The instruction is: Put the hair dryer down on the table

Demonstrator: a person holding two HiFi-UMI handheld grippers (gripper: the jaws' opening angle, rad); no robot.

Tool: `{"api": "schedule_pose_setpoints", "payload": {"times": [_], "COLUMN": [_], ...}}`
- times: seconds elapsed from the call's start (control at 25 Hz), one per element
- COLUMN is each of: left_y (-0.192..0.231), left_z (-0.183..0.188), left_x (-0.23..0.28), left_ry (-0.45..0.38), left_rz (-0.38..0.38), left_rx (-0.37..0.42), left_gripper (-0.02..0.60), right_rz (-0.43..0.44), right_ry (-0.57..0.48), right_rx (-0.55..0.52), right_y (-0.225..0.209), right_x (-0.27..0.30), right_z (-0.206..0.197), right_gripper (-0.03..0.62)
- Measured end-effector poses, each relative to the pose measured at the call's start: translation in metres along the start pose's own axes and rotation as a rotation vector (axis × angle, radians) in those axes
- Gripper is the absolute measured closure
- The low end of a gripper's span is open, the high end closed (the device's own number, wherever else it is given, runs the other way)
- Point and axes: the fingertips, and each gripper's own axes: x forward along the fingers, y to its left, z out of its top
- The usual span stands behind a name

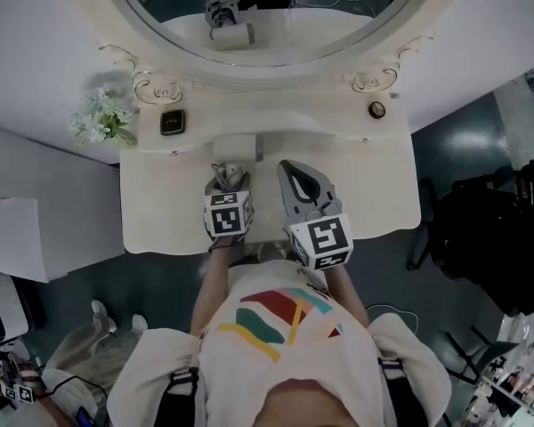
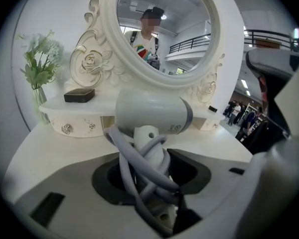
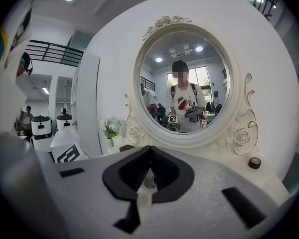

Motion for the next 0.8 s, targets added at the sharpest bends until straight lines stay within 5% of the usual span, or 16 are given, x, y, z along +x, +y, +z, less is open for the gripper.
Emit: {"api": "schedule_pose_setpoints", "payload": {"times": [0.8], "left_y": [0.003], "left_z": [-0.037], "left_x": [0.013], "left_ry": [0.116], "left_rz": [0.028], "left_rx": [-0.005], "left_gripper": [0.393], "right_rz": [0.0], "right_ry": [0.018], "right_rx": [-0.006], "right_y": [0.004], "right_x": [-0.008], "right_z": [-0.006], "right_gripper": [0.594]}}
